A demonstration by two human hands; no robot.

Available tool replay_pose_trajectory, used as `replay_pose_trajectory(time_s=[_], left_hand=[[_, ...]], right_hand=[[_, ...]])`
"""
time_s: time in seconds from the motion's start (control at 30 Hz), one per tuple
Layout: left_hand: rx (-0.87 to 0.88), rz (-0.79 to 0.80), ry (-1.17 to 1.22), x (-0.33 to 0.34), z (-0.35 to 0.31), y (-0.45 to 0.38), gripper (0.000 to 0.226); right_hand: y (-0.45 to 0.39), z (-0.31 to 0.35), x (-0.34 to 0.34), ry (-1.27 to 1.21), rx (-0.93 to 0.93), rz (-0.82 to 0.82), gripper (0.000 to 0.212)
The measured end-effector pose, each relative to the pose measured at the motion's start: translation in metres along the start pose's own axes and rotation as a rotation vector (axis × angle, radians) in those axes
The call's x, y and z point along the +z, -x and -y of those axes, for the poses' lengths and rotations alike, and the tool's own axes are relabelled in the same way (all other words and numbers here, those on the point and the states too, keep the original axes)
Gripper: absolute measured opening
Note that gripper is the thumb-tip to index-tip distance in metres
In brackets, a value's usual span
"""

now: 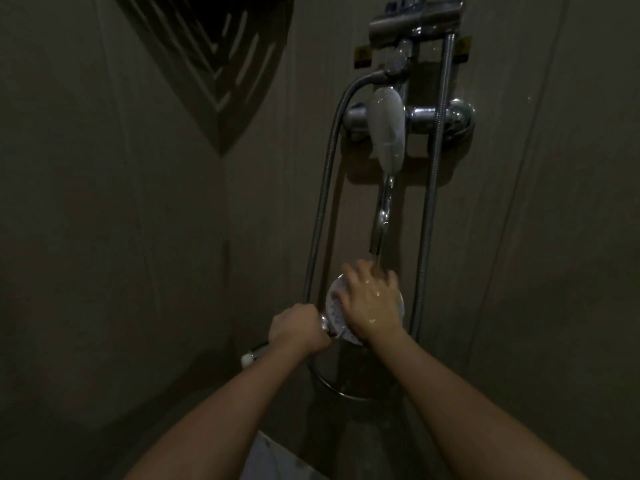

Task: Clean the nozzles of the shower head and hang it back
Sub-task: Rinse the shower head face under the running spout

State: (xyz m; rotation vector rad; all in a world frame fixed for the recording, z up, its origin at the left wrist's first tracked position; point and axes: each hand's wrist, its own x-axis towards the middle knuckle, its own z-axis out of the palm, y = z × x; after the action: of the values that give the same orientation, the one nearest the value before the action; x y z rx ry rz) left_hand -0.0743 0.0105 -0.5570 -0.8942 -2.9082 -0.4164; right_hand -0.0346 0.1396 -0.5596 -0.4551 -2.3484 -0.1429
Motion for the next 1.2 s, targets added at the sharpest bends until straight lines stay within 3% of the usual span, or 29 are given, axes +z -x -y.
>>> replay_pose_trajectory(time_s=[0.07,0.2,0.27,0.33,0.4,0.5,0.57,0.63,0.67,0.73,0.83,0.97,1.03,1.1,1.2], left_hand=[[-0.005,0.042,-0.02,0.007,-0.002,0.002,0.028],[-0.137,0.03,0.069,0.021,0.004,0.003,0.034],[-0.246,0.019,0.216,0.021,0.006,-0.002,0.036],[-0.221,0.054,0.286,0.02,0.003,-0.008,0.031],[-0.165,0.107,0.328,0.021,-0.001,-0.009,0.029],[-0.022,0.213,0.518,0.026,-0.001,-0.015,0.041],[-0.009,0.296,0.99,0.024,-0.008,-0.016,0.06],[-0.128,0.208,1.271,0.02,-0.026,-0.019,0.065],[-0.156,0.107,1.231,0.019,-0.034,-0.022,0.069],[-0.152,-0.039,0.886,0.023,-0.045,-0.026,0.08],[-0.056,-0.178,0.524,0.023,-0.049,-0.028,0.077],[0.396,-0.147,0.053,0.028,-0.06,-0.023,0.062],[0.504,-0.111,0.045,0.031,-0.062,-0.026,0.057],[0.391,-0.16,0.153,0.033,-0.058,-0.037,0.055],[-0.015,-0.218,0.433,0.023,-0.047,-0.053,0.052]], right_hand=[[-0.001,-0.007,-0.004,-0.185,0.317,0.134,0.049],[0.011,-0.023,-0.006,-0.479,0.476,0.27,0.047],[0.018,-0.024,-0.001,-1.016,0.728,0.279,0.05],[0.025,-0.019,0.005,-1.558,0.891,0.277,0.058],[0.029,-0.01,0.002,-1.828,0.954,0.18,0.05],[0.031,-0.006,0.0,-1.822,1.09,0.043,0.041],[0.036,-0.004,0.001,-1.749,1.156,0.009,0.039],[0.043,0.001,0.001,-1.735,1.192,-0.019,0.039],[0.045,0.006,0.0,-1.744,1.196,-0.033,0.038],[0.044,0.019,-0.006,-1.744,1.193,-0.055,0.038],[0.04,0.023,-0.01,-1.777,1.196,-0.07,0.038],[0.043,0.002,-0.009,-1.915,1.18,0.035,0.035],[0.044,-0.006,-0.008,-1.969,1.135,0.066,0.032],[0.043,-0.004,-0.007,-1.956,1.119,0.049,0.034],[0.044,0.008,-0.004,-1.906,1.143,0.019,0.036]])
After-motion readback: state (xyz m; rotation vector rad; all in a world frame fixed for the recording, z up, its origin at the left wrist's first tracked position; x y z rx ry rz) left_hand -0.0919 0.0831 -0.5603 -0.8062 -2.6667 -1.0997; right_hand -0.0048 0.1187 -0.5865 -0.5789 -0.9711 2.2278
